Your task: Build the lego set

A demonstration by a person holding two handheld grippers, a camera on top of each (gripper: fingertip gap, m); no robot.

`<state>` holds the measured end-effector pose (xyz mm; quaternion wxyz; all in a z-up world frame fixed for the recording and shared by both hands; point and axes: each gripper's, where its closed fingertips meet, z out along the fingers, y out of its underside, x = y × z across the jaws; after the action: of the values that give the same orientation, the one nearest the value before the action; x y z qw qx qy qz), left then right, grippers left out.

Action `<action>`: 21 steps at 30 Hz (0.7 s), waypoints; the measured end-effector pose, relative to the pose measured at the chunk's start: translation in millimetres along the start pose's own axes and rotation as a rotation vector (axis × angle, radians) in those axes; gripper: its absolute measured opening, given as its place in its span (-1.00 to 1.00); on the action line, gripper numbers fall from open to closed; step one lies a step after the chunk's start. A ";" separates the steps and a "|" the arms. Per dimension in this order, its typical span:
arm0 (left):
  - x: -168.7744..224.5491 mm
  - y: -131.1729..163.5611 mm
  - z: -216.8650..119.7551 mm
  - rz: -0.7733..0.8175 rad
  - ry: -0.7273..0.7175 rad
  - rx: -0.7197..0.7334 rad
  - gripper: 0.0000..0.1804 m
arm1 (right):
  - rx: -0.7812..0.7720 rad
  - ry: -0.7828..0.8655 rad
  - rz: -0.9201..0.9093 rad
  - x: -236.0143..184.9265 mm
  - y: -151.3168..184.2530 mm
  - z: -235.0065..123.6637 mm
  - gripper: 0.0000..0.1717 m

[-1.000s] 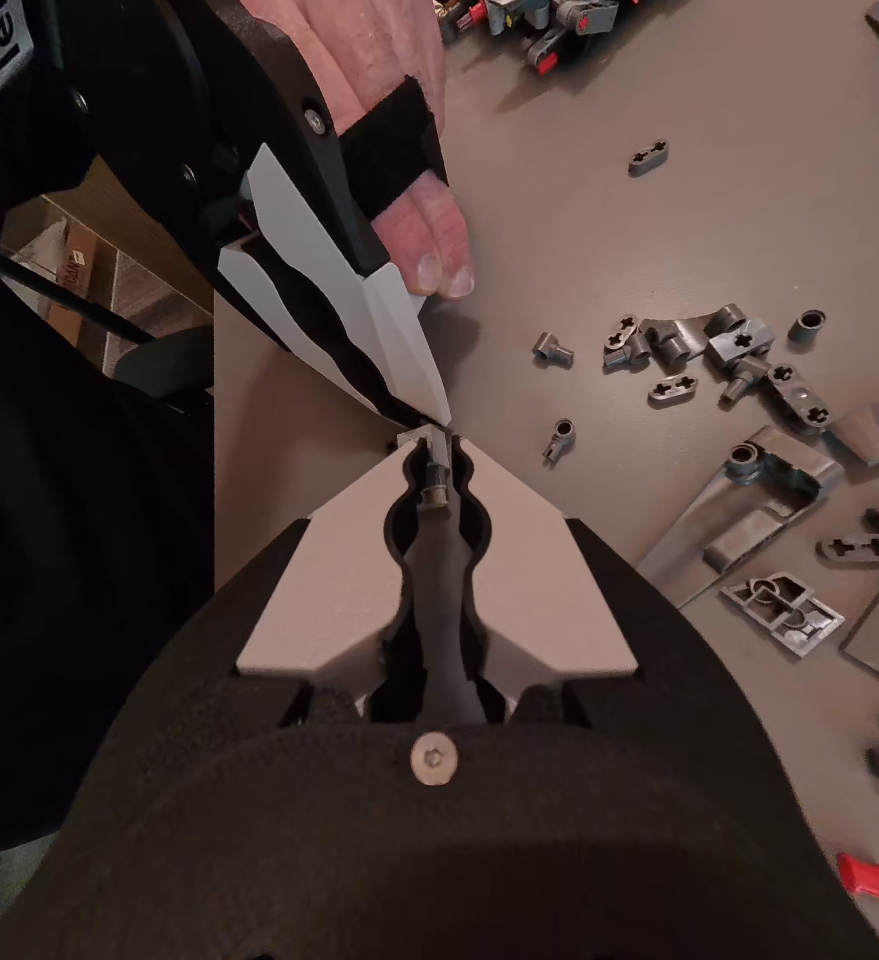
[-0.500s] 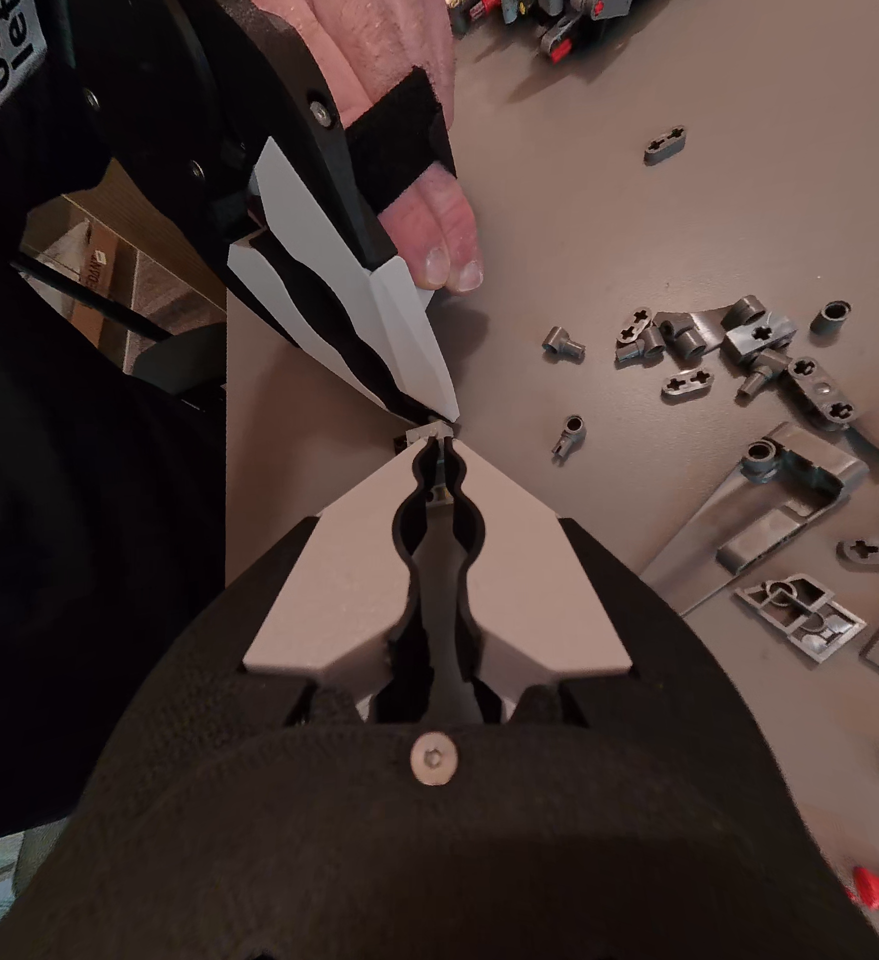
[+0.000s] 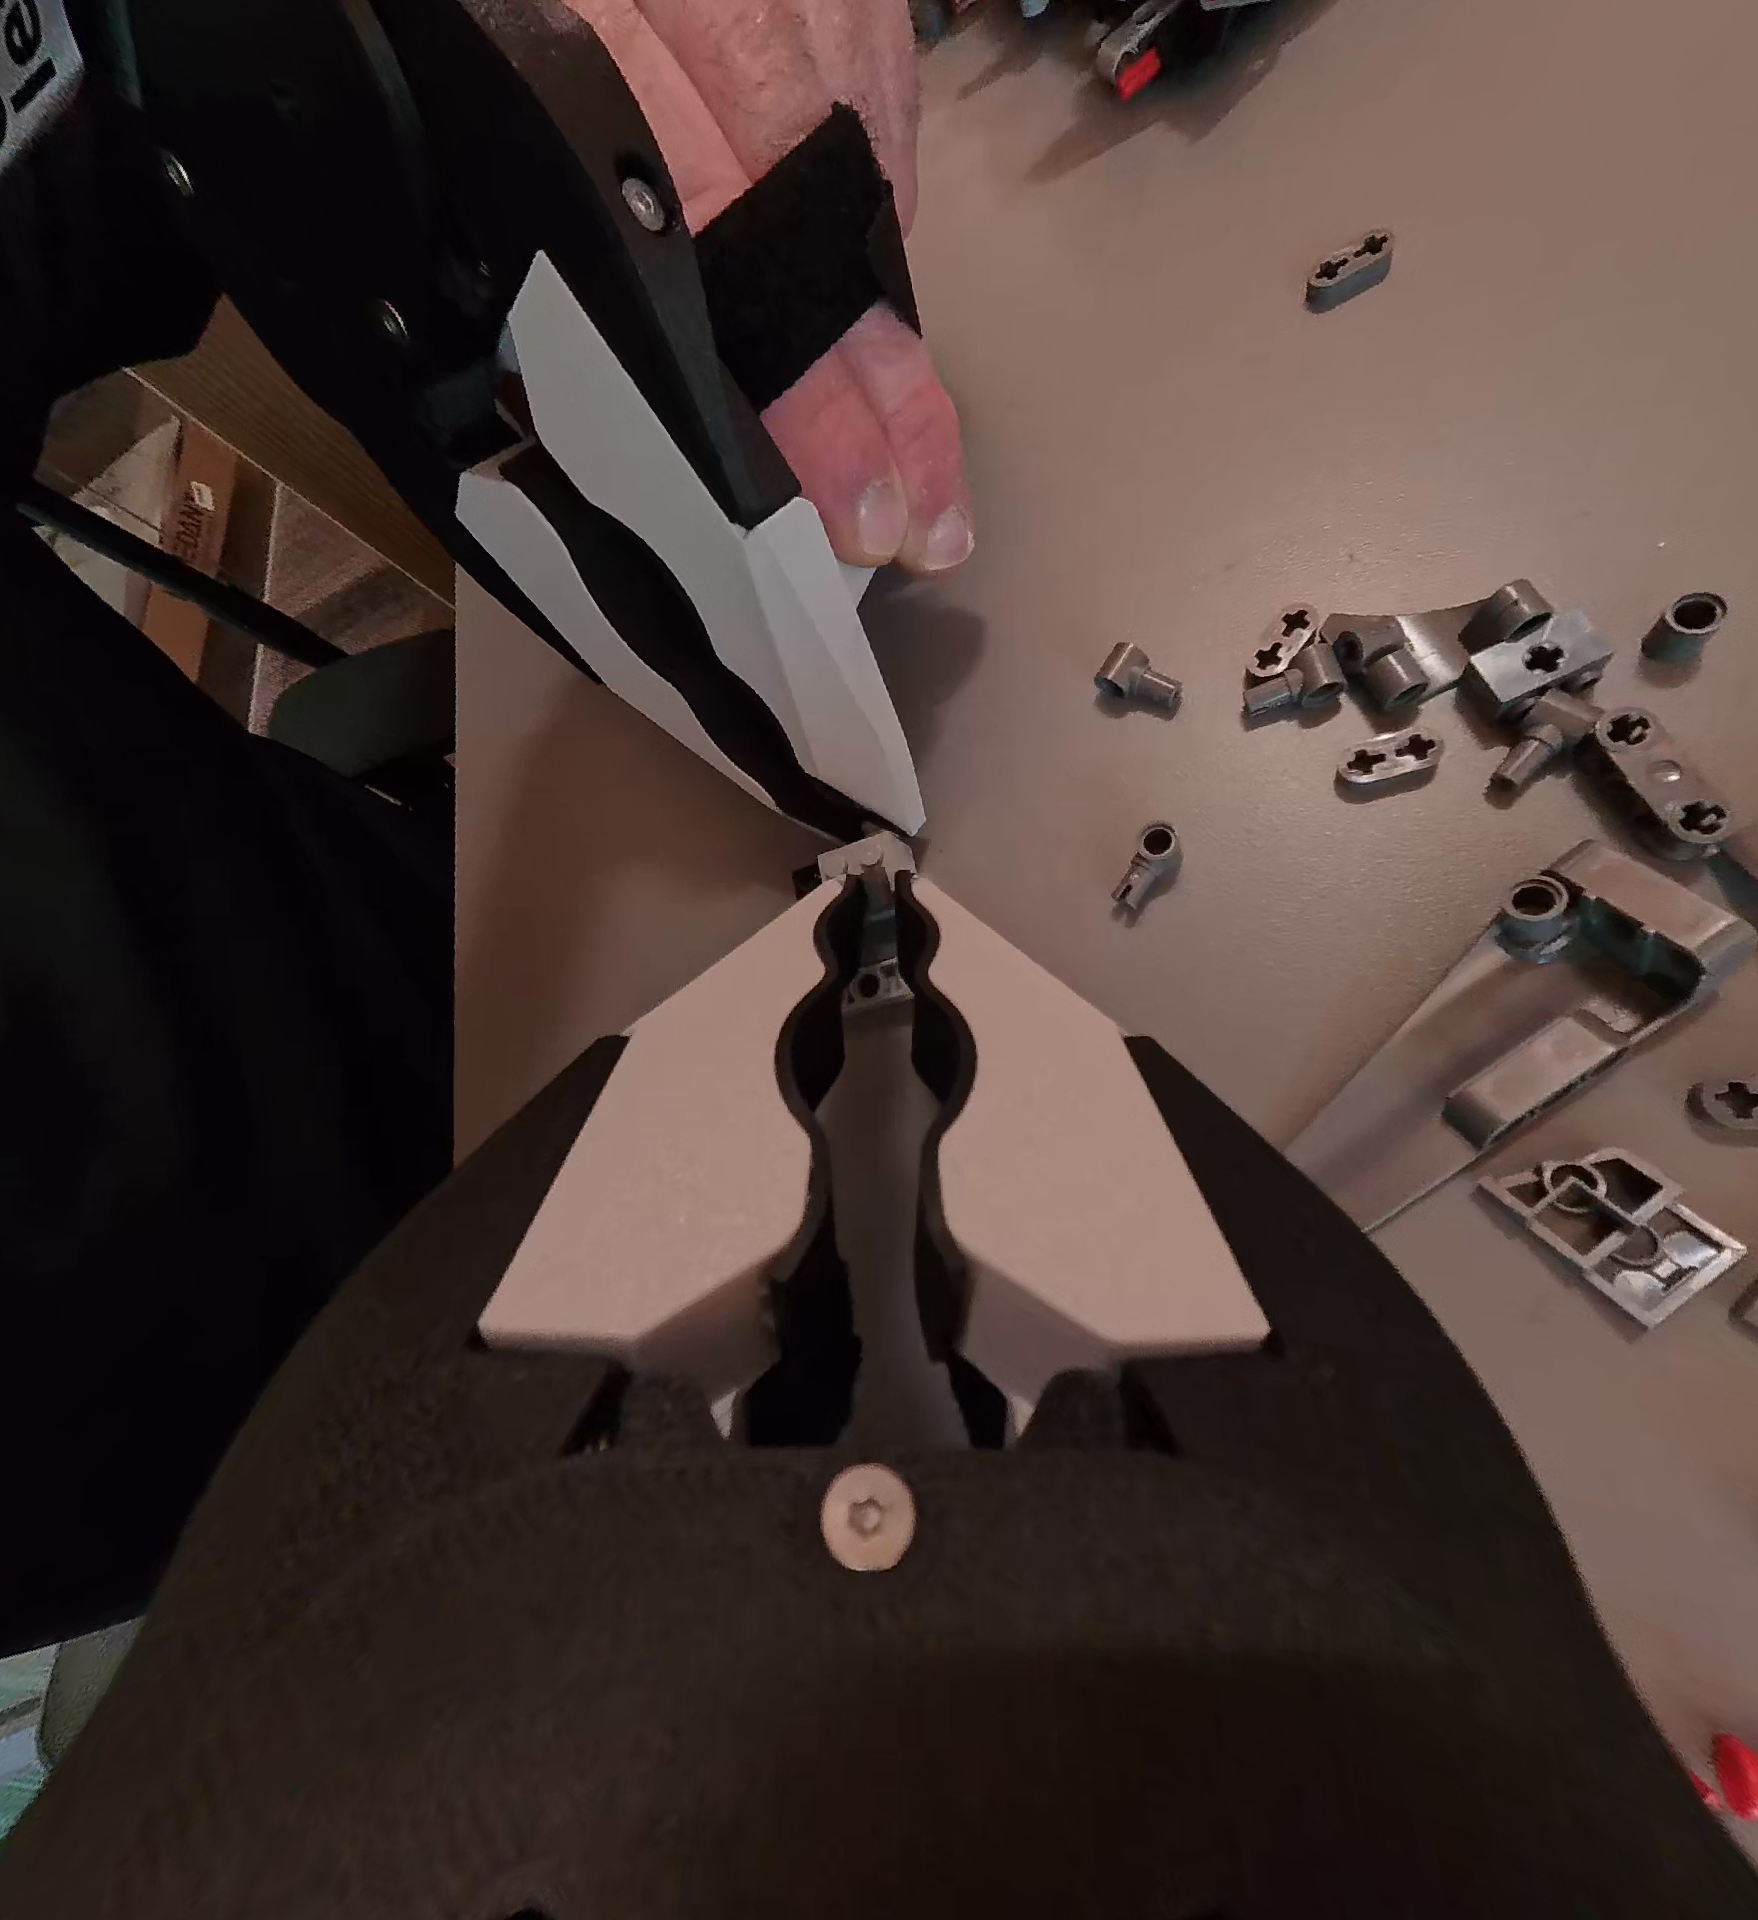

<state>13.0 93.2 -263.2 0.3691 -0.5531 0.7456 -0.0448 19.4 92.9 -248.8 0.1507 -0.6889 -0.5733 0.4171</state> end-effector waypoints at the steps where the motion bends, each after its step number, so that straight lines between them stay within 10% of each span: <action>1: 0.0 -0.2 0.0 0.003 -0.002 -0.001 -0.95 | 0.001 -0.005 0.003 0.0 0.0 -0.2 -0.96; 21: -0.1 0.0 0.1 0.013 0.001 -0.006 -0.95 | -0.002 -0.073 0.094 1.6 -1.3 0.0 -1.00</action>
<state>13.1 93.3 -263.3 0.3675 -0.5492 0.7495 -0.0403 18.5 94.8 -248.5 0.1091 -0.6995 -0.5460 0.4480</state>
